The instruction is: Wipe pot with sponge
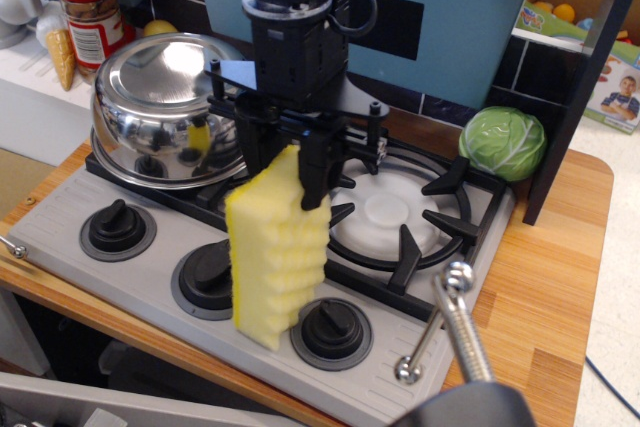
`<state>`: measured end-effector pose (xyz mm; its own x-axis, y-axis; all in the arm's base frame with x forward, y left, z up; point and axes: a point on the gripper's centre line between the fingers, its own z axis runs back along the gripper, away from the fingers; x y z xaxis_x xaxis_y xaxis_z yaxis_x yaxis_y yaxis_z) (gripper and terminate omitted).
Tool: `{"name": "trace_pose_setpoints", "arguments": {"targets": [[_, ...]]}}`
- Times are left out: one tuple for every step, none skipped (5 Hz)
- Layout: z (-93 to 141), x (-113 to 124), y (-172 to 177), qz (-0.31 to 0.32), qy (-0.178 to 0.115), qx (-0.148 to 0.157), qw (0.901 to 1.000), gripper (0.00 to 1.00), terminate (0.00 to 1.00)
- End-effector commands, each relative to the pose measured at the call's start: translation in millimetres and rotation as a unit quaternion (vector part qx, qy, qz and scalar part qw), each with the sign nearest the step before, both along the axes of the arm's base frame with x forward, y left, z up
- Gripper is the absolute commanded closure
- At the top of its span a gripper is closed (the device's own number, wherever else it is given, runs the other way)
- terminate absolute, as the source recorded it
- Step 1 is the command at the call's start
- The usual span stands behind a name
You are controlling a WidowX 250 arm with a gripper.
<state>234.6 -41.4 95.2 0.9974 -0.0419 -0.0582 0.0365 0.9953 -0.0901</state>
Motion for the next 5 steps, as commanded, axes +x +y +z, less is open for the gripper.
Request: {"name": "trace_pose_setpoints", "arguments": {"targets": [[67,59,67,-0.048,-0.027,-0.035,0.9979,1.0,0.0],[89,72,97,-0.057,-0.027,-0.044,0.9971,1.0,0.0],[106,75,127,-0.051,-0.019,-0.078,0.9955,1.0,0.0],[106,77,148,-0.05,-0.028,-0.068,0.996,1.0,0.0],[84,78,153,-0.035,-0.053,-0.043,0.997,1.0,0.0]]}}
